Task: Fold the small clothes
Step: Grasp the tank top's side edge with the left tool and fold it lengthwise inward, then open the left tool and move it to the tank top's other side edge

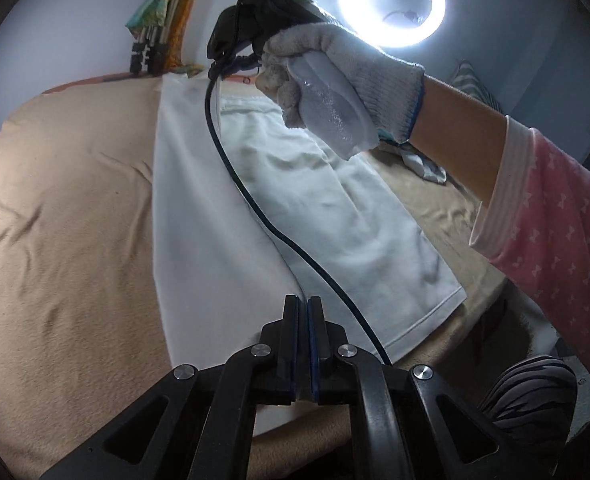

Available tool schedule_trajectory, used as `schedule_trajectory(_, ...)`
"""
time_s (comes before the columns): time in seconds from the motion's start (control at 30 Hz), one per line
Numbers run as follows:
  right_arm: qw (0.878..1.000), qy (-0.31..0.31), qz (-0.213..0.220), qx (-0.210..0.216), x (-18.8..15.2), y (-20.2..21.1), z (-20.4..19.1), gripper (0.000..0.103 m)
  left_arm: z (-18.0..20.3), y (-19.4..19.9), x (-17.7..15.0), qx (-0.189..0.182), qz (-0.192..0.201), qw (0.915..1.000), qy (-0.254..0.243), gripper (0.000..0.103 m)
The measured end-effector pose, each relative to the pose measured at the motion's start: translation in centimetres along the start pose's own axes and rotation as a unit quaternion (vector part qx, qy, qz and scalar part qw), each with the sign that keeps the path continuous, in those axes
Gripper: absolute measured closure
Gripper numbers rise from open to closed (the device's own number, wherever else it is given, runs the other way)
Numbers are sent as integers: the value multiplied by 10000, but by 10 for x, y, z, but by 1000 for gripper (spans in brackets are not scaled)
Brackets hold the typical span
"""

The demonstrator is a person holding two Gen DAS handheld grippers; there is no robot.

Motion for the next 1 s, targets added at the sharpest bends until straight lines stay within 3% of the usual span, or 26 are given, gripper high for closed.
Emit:
schedule_trajectory(0.27,9998,-59,-189,-32,-4,-36,14,94,5,-30,4,45,-364,9993,-101,98)
schedule_trajectory(0.37,9999,-36,-140,16,-3,-38,15,94,9,-31,7,48,-349,9992,-214,76)
schedule_trajectory(0.43,9999,-41,-75,120,-3,-32,17,83,13,-27,8,167,-296,9989,-307,69)
schedule_trajectory(0.47,9999,-50,9,135,-3,-25,20,71,14,-25,9,239,-261,9987,-358,68)
schedule_trajectory(0.53,9995,-85,235,169,-5,-6,25,60,15,-16,10,343,-162,9984,-418,66)
schedule_trajectory(0.77,9943,-380,834,536,-31,76,58,60,9,23,28,873,333,9949,-381,65)
schedule_trajectory(1.0,9912,-489,1168,384,-78,141,96,60,19,66,61,1152,880,9880,-528,65)
Point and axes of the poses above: each gripper's, at about its wrist camera, not at the fingertips, and y roughly against the way its jaws point, z to its right, x to its top, the point moved 5 cm from there along -y, roughly the way its jaws point, and after that the axes turned 11 degrees about -z, right-handed, at the moved point
